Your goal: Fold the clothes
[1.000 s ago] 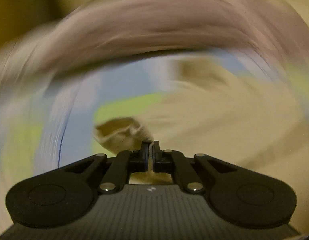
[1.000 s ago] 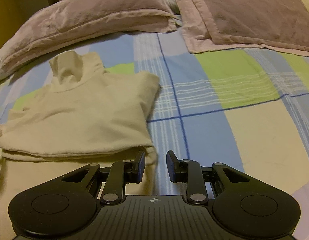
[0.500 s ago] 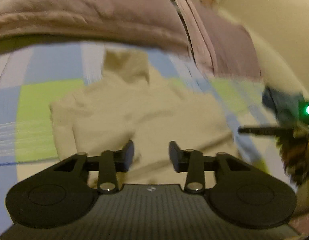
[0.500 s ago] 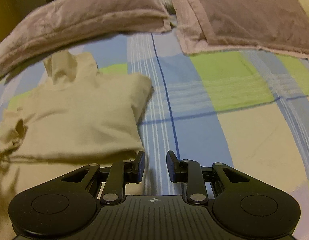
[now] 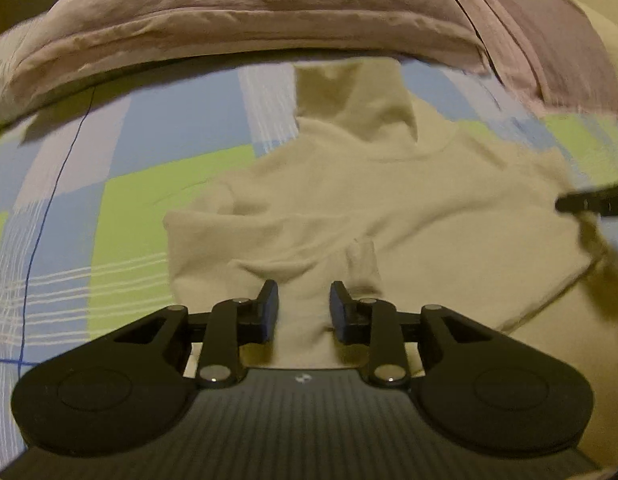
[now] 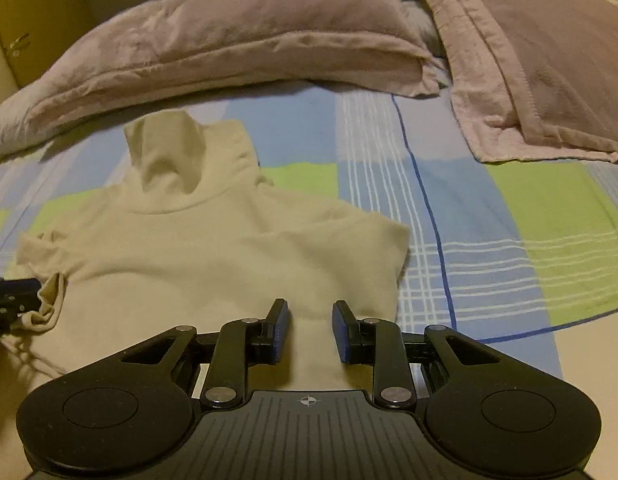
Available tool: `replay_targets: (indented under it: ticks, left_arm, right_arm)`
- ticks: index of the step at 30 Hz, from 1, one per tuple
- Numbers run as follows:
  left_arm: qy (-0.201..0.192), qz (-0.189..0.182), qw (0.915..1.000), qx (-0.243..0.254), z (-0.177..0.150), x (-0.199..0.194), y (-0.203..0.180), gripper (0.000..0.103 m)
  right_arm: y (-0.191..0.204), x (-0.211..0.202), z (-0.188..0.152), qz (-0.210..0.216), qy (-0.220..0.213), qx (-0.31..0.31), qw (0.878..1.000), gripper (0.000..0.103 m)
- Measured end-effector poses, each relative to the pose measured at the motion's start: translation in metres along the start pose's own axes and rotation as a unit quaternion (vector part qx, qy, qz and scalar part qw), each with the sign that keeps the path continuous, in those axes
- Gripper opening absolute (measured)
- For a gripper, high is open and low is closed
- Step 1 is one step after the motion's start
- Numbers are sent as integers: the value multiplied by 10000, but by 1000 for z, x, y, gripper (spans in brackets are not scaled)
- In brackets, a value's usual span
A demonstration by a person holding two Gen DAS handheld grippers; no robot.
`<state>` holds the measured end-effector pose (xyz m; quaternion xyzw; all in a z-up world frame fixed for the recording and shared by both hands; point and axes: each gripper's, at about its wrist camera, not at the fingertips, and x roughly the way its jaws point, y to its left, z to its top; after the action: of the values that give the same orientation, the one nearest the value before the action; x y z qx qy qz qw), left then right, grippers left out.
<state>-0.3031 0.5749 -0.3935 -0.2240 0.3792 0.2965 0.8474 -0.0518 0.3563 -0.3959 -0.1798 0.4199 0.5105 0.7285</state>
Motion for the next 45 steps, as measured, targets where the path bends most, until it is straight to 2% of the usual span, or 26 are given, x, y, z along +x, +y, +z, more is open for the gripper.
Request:
replay_targets:
  ticks: [2, 6, 10, 13, 14, 15, 17, 19, 20, 22, 23, 24, 25, 28, 32, 35, 36, 37, 39, 40, 42, 43, 44, 45]
  left_arm:
    - [-30, -115, 9996, -237, 13, 1, 9, 25]
    - [-89, -344, 9968, -711, 39, 3, 26, 34]
    - [-10, -675, 9898, -1252, 61, 30, 38, 38]
    - [88, -950, 9813, -1673, 77, 58, 46, 45]
    - [121, -1042, 9778, -1812, 83, 67, 49, 54]
    - [154, -1132, 9741, -1951, 88, 76, 51, 57]
    - [219, -1313, 9658, -2227, 99, 95, 57, 57]
    - [283, -1492, 9563, -2500, 109, 113, 62, 57]
    - [315, -1581, 9511, -2635, 114, 123, 65, 55]
    - [389, -1764, 9401, -2892, 118, 136, 68, 39]
    - [412, -1796, 9387, -2915, 118, 138, 67, 13]
    - [433, -1823, 9376, -2928, 118, 139, 67, 4]
    - [347, -1805, 9415, -2825, 118, 133, 65, 4]
    - [-15, -1736, 9584, -2268, 118, 101, 53, 4]
    - [-408, -1818, 9642, -1887, 94, 40, 34, 4]
    - [-476, -1731, 9694, -1677, 54, 0, 15, 4]
    - [-498, -1702, 9710, -1607, 41, -14, 9, 4]
    - [-241, -1600, 9733, -1627, 19, -18, 6, 4]
    - [577, -1200, 9754, -1757, -22, -8, 1, 3]
    - [813, -1086, 9751, -1754, -37, -6, 0, 2]
    - [690, -1006, 9775, -1721, -50, -11, -1, 2]
    - [665, -999, 9779, -1710, -48, -13, -1, 2]
    - [657, -1016, 9779, -1705, -44, -14, -2, 2]
    - [582, -1052, 9778, -1715, -38, -17, -1, 5]
  right_arm:
    - [-3, -7, 10, 43, 75, 23, 10000, 27]
    - [-18, -6, 43, 264, -141, 86, 9995, 27]
    - [-34, 44, 93, 944, 83, 296, 9951, 27]
    - [-35, 86, 125, 1386, 292, 507, 9886, 27]
    - [-35, 98, 135, 1484, 303, 626, 9865, 27]
    - [-35, 109, 144, 1571, 305, 752, 9842, 27]
    - [-35, 128, 156, 1765, 304, 1000, 9787, 27]
    - [-33, 146, 165, 1764, 317, 1100, 9776, 27]
    - [-31, 153, 168, 1767, 339, 1118, 9773, 27]
    - [-28, 164, 171, 1904, 323, 1132, 9746, 27]
    - [-26, 166, 172, 1985, 243, 1103, 9736, 27]
    - [-24, 166, 172, 2047, 206, 1059, 9729, 26]
    - [-24, 159, 171, 2049, 78, 1021, 9734, 4]
    - [-25, 137, 168, 2063, -327, 907, 9737, 4]
    - [-33, 67, 143, 2340, -1108, 738, 9631, 4]
    - [-34, 14, 111, 2241, -1327, 318, 9650, 0]
    - [-34, 2, 97, 2211, -1266, 250, 9667, 0]
    - [-34, -7, 83, 2175, -1168, 192, 9688, 0]
    - [-31, -8, 51, 2017, -498, 212, 9780, 0]
    - [-30, -3, 36, 1863, -108, 307, 9820, 0]
    - [-30, 6, 16, 1631, 461, 622, 9836, 1]
    - [-31, 10, 10, 1561, 640, 837, 9821, 10]
    - [-33, 12, 12, 1606, 657, 1131, 9783, 36]
    - [-37, 13, 18, 1756, 591, 1483, 9714, 52]
